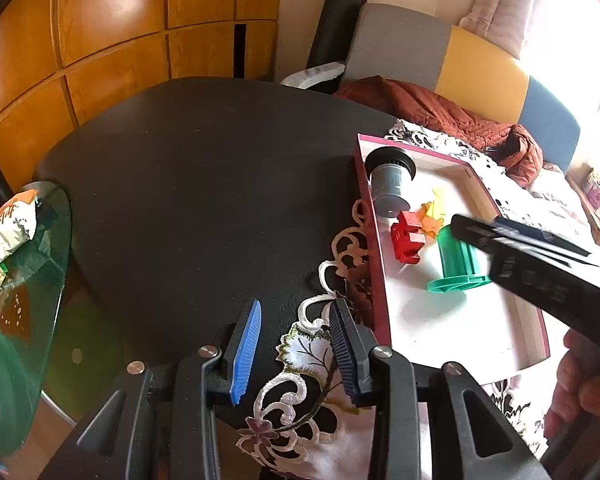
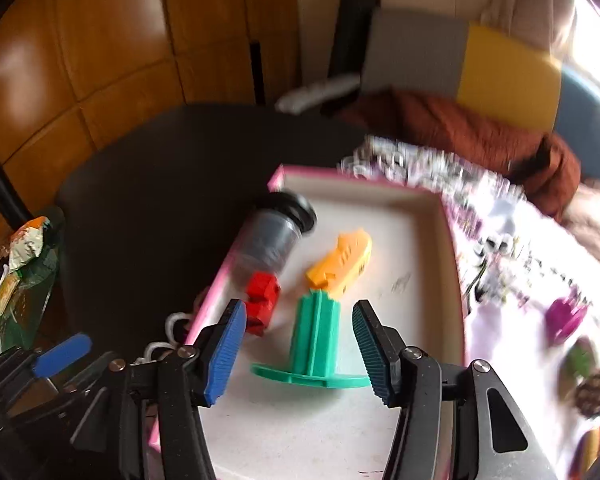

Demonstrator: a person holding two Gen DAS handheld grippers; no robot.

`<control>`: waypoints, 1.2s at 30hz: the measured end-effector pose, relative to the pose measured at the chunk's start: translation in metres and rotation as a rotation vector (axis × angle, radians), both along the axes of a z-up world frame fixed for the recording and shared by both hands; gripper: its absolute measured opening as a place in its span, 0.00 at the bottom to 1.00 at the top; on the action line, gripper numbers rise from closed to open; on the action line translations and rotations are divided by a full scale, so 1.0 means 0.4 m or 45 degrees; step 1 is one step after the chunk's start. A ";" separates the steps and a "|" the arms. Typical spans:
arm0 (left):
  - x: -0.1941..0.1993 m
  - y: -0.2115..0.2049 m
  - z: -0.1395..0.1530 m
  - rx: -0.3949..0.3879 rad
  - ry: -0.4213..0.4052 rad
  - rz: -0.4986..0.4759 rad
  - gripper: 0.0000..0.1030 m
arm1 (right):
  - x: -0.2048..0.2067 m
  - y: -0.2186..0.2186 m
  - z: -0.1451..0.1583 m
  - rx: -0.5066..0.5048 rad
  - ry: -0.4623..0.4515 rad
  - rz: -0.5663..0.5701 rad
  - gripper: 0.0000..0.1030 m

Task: Organize rigid objects
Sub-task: 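Carry the green plunger toy into the pink box and open the right tool, then move both tools back from the box toward the remaining toys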

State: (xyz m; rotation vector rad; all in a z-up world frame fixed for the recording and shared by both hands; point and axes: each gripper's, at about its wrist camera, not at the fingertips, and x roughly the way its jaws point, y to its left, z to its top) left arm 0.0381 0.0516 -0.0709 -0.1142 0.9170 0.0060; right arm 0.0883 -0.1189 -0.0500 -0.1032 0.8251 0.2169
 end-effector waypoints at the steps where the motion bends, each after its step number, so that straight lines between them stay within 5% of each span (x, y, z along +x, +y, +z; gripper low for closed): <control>1: 0.000 0.001 0.001 0.003 -0.002 0.004 0.34 | -0.016 0.006 0.017 -0.015 -0.033 0.008 0.60; 16: -0.007 -0.009 0.017 0.019 -0.017 0.022 0.34 | -0.115 0.062 0.162 -0.070 -0.255 0.079 0.64; 36: -0.016 -0.082 0.056 0.091 -0.059 -0.042 0.34 | -0.143 -0.016 0.181 -0.045 -0.301 0.023 0.74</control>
